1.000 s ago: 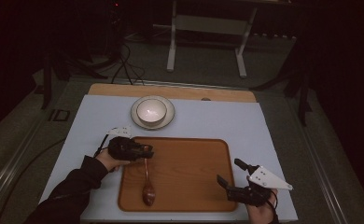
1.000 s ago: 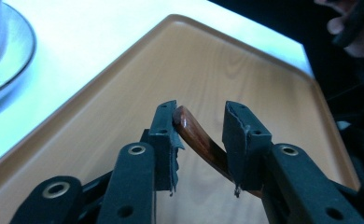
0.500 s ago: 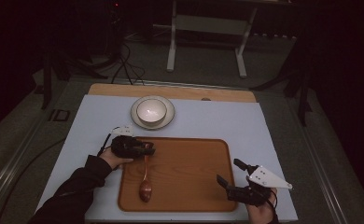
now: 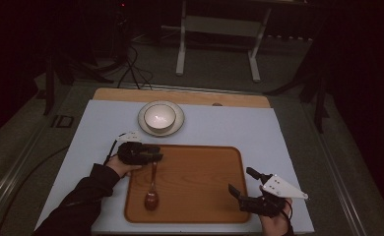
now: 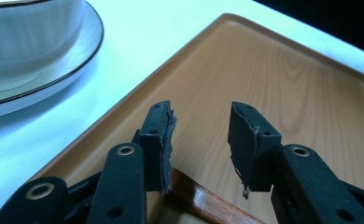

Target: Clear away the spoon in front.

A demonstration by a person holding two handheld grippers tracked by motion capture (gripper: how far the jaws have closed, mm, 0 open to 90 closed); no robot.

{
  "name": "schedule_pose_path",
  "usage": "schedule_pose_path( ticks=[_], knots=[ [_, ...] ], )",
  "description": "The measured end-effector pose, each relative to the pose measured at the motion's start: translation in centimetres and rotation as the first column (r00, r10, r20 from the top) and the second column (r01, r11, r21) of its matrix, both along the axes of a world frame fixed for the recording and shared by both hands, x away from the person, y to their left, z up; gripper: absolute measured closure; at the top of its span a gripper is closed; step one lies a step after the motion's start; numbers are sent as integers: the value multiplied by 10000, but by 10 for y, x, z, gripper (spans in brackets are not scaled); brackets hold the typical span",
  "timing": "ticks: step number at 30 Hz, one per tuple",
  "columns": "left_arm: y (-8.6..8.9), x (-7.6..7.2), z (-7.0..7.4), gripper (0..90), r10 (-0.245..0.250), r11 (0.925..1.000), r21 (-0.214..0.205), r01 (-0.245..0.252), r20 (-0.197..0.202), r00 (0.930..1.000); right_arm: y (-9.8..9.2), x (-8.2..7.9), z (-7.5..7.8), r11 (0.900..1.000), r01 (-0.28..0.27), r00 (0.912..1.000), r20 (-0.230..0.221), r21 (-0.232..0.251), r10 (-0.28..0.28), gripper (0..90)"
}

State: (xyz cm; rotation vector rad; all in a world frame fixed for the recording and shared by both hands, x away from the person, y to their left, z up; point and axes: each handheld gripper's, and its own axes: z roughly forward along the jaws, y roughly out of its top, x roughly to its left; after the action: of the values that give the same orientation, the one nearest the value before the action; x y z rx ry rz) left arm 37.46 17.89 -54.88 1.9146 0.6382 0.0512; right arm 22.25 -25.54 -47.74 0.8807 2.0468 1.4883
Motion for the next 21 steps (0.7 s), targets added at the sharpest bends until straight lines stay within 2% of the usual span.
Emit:
schedule_pose_path(
  ticks=[7, 11, 14, 15, 16, 17, 21],
  knots=[
    [0, -5, 11, 590, -206, 9997, -156, 208, 124, 9997, 0, 0, 0, 10000, 14, 10000, 26, 3, -14, 157],
    [-1, -10, 21, 590, -323, 9993, -192, 330, 327, 9989, 0, -1, 1, 10000, 14, 10000, 45, 8, -14, 157],
    [1, -15, 30, 578, -384, 9988, -284, 393, 328, 9987, 0, -1, 1, 10000, 17, 10000, 55, 11, -17, 157],
    [1, -16, 33, 570, -404, 9986, -337, 411, 220, 9989, 0, -1, 1, 10000, 17, 10000, 46, 22, -17, 157],
    [1, -16, 33, 512, -404, 9986, -337, 411, 220, 9989, 0, -1, 1, 10000, 17, 10000, 46, 22, -17, 157],
    [1, -18, 37, 512, -397, 9986, -343, 402, 153, 9991, 0, -1, 1, 10000, 20, 10000, 50, 16, -20, 157],
    [4, -24, 49, 400, -470, 9970, -615, 477, 130, 9988, 0, -1, 1, 10000, 18, 10000, 61, 0, -18, 157]
  ],
)
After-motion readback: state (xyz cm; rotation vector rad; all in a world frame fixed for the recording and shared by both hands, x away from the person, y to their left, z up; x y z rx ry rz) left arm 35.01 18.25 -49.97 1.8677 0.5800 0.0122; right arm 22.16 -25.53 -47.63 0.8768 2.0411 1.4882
